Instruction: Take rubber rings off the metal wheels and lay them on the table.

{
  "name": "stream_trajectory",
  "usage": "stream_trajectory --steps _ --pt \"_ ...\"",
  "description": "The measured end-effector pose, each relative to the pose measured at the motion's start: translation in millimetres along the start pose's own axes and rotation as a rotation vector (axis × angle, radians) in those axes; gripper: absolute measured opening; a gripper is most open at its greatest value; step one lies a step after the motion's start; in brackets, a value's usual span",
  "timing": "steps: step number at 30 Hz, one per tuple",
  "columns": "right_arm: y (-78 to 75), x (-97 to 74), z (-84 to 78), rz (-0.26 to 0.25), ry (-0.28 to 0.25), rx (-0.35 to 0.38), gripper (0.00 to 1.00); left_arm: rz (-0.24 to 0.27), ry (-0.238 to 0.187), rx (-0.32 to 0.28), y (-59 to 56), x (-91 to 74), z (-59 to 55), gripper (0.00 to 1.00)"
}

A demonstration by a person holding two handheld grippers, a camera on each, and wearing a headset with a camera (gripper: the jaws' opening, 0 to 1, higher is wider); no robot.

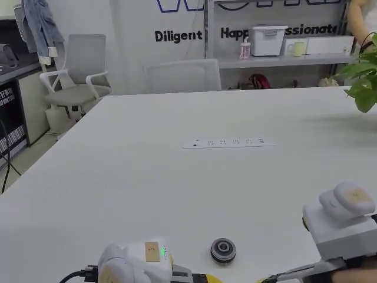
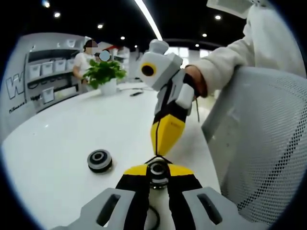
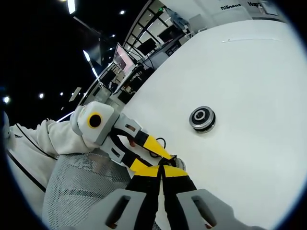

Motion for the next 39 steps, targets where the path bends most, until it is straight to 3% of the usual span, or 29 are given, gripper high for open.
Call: stream_trajectory --steps 10,17,32,39 --pt "0.2 -5.3 6.9 0.02 -0.081 0.038 0.0 0.005 0.001 -0.024 1.1 -0.8 0.1 0.14" --pt "-1.2 -5.3 5.1 0.011 -0.08 0.049 0.0 0.008 0.006 -0.025 0.5 -1.2 0.7 0.14" --pt "-5.0 -6.4 1.1 -0.009 -0.072 0.075 0.0 0.014 0.104 0.014 -0.8 0.2 9.5 0.15" --pt "-4.7 -8.3 2.7 -0.011 -0.083 0.078 0.0 0.018 0.087 0.015 0.8 -2.6 17.1 0.14"
Point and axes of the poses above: the centre of the closed fingertips' face, and the gripper's own axes: x roughly forward along the fingers, y roughly to its left, z roughly out of its top, the point moved 9 cm from there along -x, roughly backward along the fingers, and after that the axes turned 13 degrees about z, right-handed, at the moved point
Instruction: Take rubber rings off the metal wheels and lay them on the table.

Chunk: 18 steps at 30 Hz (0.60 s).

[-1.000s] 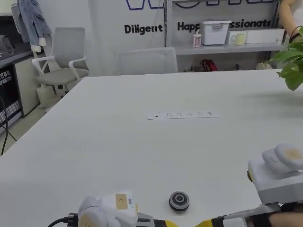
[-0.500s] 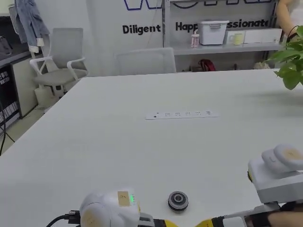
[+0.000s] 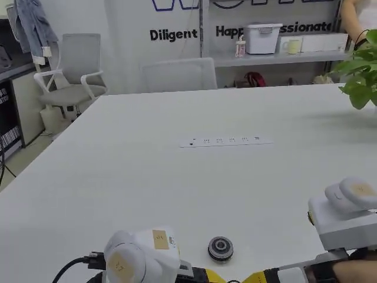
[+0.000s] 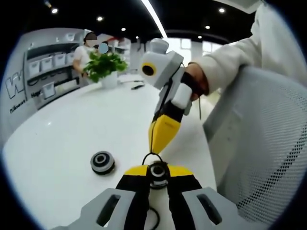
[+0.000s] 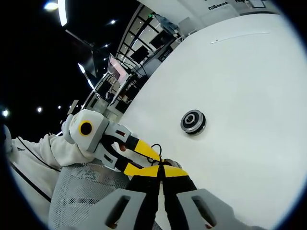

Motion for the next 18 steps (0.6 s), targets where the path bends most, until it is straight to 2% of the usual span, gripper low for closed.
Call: stream_trajectory --steps 6,13,18 --pt "-0.3 -1.0 1.8 0.002 -0.016 0.003 0.0 0.02 -0.043 0.011 3.3 -5.3 12.5 0.15" --pt "-0.1 -2.2 3.6 0.003 -0.026 0.0 0.0 0.06 -0.113 0.005 10.2 -17.6 33.6 0.18" --pt "1.7 -2.2 5.0 0.007 -0.036 -0.009 0.0 0.092 -0.146 0.03 14.2 -27.4 45.8 0.27"
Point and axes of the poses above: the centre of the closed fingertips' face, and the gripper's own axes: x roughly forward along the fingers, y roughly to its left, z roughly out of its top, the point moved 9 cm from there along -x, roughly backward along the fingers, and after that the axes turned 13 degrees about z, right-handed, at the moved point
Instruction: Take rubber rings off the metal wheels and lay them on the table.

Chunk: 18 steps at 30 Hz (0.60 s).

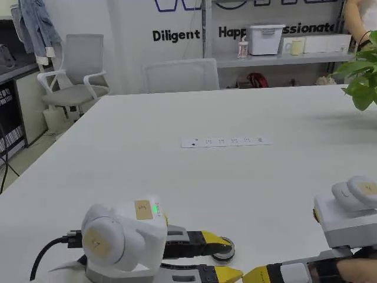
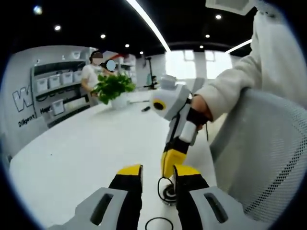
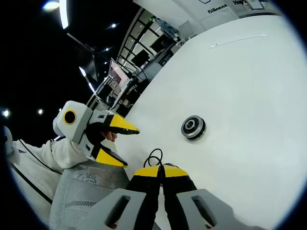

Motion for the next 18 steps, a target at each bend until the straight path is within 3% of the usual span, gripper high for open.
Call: stream_trajectory --steps 9,18 --pt "0.6 0.0 1.2 0.005 -0.011 -0.002 0.0 0.021 -0.017 0.04 4.9 -11.7 13.1 0.4" --pt "4.2 0.0 5.4 0.039 -0.061 0.025 0.0 0.077 -0.031 0.013 17.9 -40.4 20.3 0.47"
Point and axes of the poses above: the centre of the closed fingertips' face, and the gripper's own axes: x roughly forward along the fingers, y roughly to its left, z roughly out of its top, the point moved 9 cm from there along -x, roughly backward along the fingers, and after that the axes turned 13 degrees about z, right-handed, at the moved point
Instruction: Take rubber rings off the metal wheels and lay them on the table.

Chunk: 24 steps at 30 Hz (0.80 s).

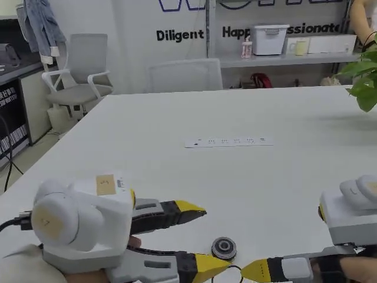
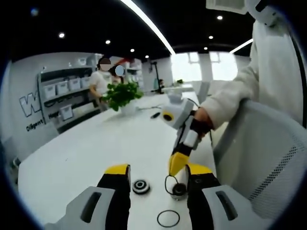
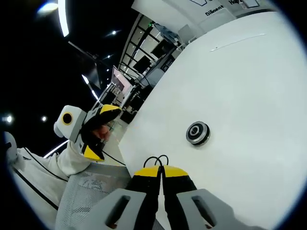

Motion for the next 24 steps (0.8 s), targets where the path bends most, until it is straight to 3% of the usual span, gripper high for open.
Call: stream_trajectory --steps 8,20,24 --pt "10.7 6.9 5.0 0.018 -0.008 -0.027 0.0 0.068 -0.003 -0.066 13.5 -25.4 -7.3 0.52" --pt "14.5 10.9 7.3 0.029 -0.019 -0.029 0.0 0.091 -0.016 -0.125 14.4 -47.3 -15.8 0.65" --pt "17.2 13.5 8.4 0.024 -0.021 -0.046 0.0 0.101 0.013 -0.108 14.4 -51.3 -21.8 0.66"
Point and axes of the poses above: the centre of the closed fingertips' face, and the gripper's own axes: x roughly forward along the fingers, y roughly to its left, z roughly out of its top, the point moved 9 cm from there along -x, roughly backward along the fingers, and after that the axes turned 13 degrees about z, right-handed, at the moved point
